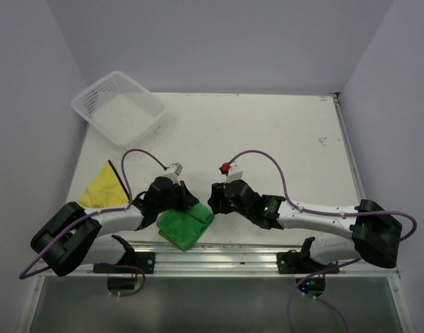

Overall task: Roll the towels
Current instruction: Roll the towel

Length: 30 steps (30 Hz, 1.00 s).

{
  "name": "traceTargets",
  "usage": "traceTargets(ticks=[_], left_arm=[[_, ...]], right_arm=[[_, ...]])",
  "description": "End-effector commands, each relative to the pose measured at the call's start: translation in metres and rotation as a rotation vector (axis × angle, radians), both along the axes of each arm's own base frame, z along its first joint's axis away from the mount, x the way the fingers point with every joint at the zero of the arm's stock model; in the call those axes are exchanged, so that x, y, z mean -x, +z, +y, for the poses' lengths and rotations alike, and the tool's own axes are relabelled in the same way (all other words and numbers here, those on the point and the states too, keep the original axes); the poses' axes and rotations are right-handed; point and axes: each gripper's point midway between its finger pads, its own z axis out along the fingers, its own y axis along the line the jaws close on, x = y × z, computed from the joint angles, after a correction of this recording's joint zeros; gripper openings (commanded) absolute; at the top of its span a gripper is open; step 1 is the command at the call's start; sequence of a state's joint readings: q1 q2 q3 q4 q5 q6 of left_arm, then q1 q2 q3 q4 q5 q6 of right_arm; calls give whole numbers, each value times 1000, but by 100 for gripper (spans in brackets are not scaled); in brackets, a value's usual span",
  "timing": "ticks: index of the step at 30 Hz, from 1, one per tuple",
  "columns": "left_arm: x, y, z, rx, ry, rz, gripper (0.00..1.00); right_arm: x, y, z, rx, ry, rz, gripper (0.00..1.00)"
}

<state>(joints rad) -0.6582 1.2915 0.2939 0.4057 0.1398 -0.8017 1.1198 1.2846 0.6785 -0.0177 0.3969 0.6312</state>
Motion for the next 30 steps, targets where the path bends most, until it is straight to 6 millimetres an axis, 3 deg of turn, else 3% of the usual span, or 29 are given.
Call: traceTargets(ticks=[1, 9, 16, 19, 20, 24, 30], left_arm=[[15, -26, 18, -85, 24, 64, 0], [18, -26, 19, -83, 23, 63, 0], [21, -28, 20, -76, 26, 67, 0], [21, -28, 20, -76, 26, 66, 0], [21, -29, 21, -78, 25, 67, 0], [12, -19, 15, -96, -5, 22, 0], [-9, -4, 14, -158, 6, -31, 1]], right_arm=[[26, 16, 45, -228, 165, 147, 56], [31, -29, 54, -127, 184, 261, 61], [33, -46, 52, -86, 191, 279, 57], [35, -47, 54, -88, 216, 280, 47], [36, -47, 53, -85, 222, 280, 39], [38, -52, 49, -64, 247, 264, 18], [36, -55, 39, -16, 234, 163, 6]])
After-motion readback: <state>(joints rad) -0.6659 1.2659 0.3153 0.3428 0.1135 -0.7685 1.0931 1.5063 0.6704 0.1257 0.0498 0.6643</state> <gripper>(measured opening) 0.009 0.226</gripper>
